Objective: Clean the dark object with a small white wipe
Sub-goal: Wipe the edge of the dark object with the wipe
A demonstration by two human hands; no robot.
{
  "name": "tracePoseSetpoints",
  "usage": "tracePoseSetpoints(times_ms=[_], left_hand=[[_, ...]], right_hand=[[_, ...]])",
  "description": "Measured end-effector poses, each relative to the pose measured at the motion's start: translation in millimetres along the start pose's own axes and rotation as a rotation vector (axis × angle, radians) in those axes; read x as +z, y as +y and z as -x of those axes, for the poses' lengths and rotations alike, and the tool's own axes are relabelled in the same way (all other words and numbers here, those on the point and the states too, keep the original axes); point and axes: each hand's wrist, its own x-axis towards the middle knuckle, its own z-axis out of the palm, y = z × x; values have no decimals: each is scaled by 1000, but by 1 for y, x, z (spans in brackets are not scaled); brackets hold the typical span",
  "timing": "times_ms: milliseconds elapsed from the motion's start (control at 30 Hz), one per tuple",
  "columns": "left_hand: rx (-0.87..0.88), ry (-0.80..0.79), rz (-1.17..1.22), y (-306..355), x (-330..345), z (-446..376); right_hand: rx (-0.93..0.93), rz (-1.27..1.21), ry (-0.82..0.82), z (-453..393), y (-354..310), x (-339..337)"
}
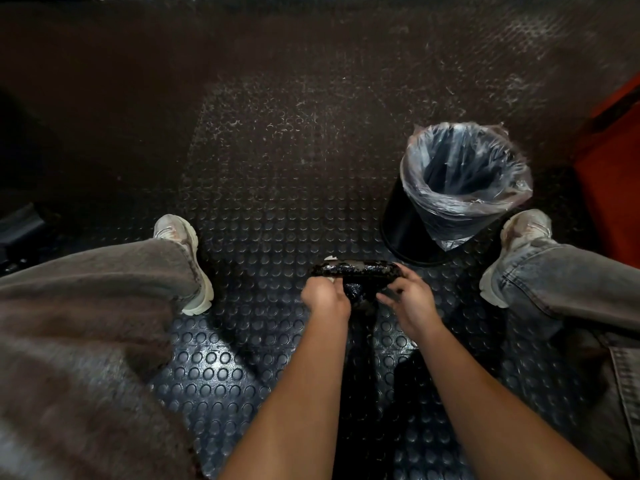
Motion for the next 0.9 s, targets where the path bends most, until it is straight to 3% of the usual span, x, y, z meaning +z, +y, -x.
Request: tracePoseSetpoints(times_ms=[67, 167, 267, 367, 467, 633, 767, 800, 867, 900], left_hand=[[133, 35, -245, -6, 3, 7], [355, -33, -649, -20, -12, 10], [543, -118, -865, -23, -26, 21], [595, -182, -962, -26, -34, 15], [452, -121, -789, -22, -25, -5], [-50, -50, -69, -11, -13, -25], [-282, -88, 130, -6, -28, -29], [-289, -86, 150, -6, -30, -30], [-2, -30, -199, 1, -21, -19], [-2, -47, -220, -1, -16, -18]], right_hand=[[1, -2, -4, 0, 0, 0], [0, -5, 3, 0, -2, 1], [0, -9, 9, 1, -1, 1], [3, -3, 8, 2, -2, 2], [2, 3, 7, 4, -3, 2], [-4, 11, 8, 5, -3, 1], [-10, 17, 13, 4, -2, 1], [-9, 15, 14, 3, -2, 1], [-7, 10, 16, 3, -2, 1], [-5, 7, 18, 3, -2, 0]])
